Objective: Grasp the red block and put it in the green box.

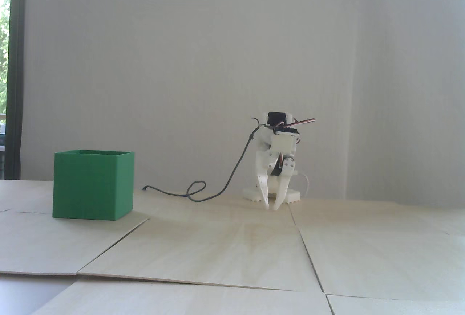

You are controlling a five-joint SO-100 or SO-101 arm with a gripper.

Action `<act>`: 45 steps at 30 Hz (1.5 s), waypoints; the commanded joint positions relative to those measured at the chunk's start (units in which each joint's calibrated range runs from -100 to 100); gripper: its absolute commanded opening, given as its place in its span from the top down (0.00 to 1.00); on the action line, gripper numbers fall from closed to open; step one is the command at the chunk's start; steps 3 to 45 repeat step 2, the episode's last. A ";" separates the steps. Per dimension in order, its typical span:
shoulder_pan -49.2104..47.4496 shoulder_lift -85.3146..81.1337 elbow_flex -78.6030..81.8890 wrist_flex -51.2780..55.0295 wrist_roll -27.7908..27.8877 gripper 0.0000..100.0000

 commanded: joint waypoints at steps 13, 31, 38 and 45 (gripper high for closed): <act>-0.18 -0.64 0.73 1.07 0.06 0.98; -0.18 -0.64 0.73 1.07 0.06 0.98; -0.18 -0.64 0.73 1.07 0.06 0.98; -0.18 -0.64 0.73 1.07 0.06 0.98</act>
